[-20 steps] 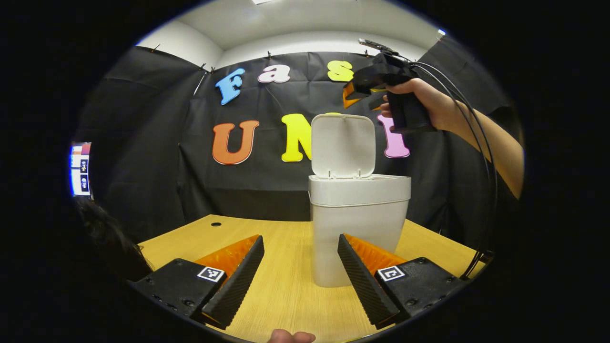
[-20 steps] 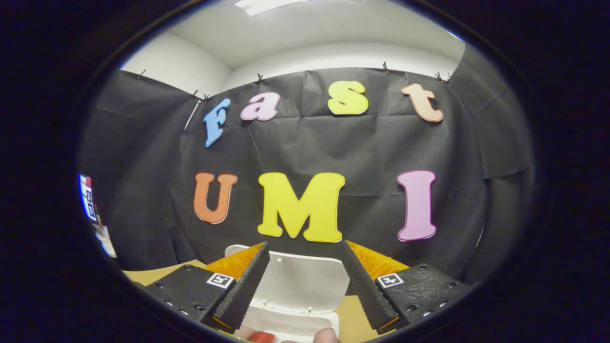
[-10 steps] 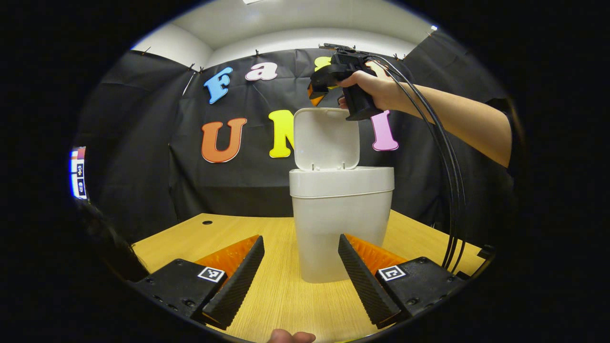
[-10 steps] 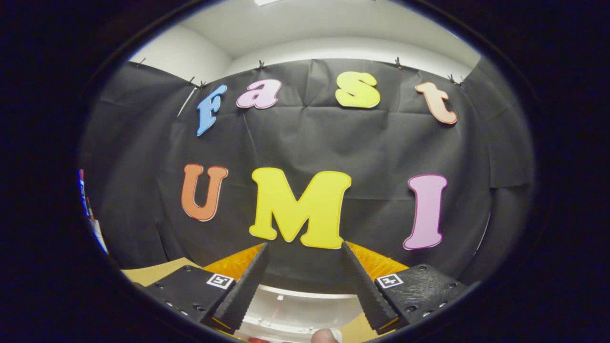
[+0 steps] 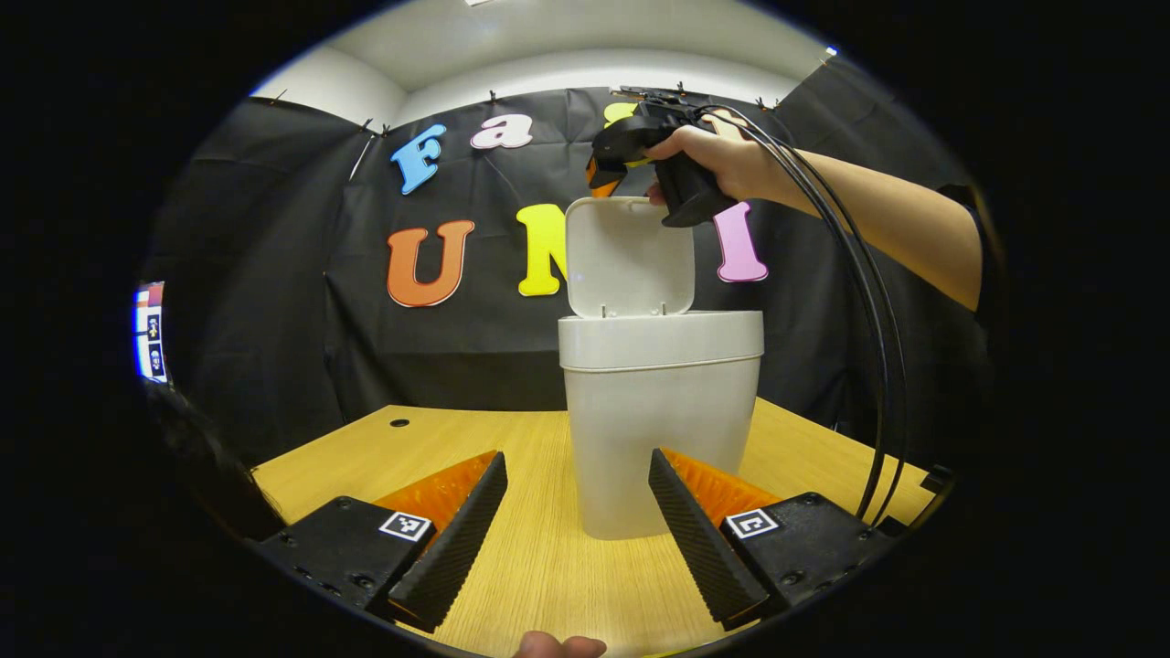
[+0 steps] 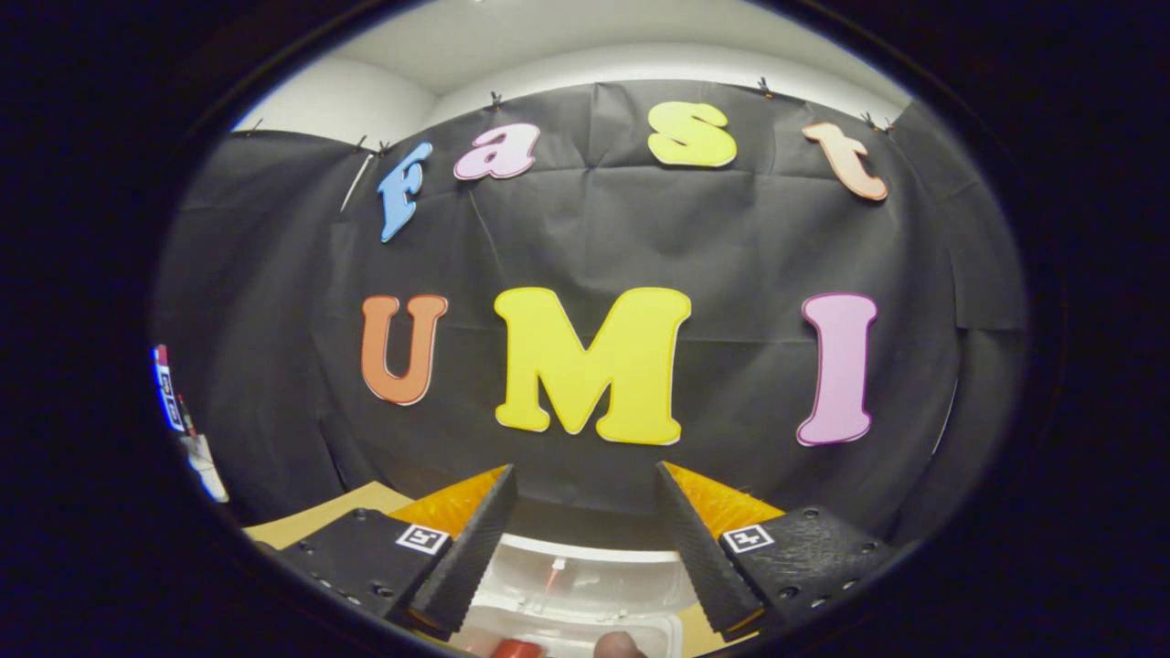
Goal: Press the lid of the desktop garbage bin to open it, pick up the crumpled paper on the desktop and throw it into the bin, then pick up the pop can on the desktop and drop it into the bin, and finally close the garbage bin lid.
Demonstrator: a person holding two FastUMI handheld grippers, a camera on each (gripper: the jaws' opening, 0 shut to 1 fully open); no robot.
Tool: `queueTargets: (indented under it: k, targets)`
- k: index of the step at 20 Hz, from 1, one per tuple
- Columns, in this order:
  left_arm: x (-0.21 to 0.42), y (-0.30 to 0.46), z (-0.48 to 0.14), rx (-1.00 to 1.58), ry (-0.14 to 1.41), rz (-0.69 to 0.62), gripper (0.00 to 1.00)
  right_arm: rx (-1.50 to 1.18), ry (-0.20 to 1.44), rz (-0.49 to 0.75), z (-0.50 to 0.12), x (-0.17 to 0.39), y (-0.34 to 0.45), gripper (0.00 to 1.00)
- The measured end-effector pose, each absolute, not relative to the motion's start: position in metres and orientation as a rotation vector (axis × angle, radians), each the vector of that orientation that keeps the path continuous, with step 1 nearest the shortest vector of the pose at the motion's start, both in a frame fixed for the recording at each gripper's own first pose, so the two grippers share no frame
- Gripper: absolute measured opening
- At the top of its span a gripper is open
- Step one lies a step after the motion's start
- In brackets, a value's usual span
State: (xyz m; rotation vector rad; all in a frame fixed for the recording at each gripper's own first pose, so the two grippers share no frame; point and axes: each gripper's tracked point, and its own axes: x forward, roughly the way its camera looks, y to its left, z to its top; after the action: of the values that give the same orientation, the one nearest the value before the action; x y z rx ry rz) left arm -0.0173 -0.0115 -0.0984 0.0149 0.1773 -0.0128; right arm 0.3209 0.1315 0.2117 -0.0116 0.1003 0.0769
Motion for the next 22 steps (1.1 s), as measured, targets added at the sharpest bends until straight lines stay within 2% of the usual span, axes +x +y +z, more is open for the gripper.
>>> queueTargets:
  k: [8, 12, 22]
  targets:
    - [-0.025, -0.013, -0.109, -0.001, 0.191, -0.024, 1.0, -0.001, 0.146, 0.154, 0.183, 0.261, 0.136, 0.96]
    - [-0.03, -0.015, -0.108, -0.002, 0.189, -0.022, 1.0, -0.041, 0.158, 0.189, 0.154, 0.231, 0.142, 0.94]
    - [-0.037, -0.01, -0.106, 0.019, 0.173, -0.008, 1.0, -0.132, 0.08, 0.207, 0.102, 0.176, 0.152, 0.93]
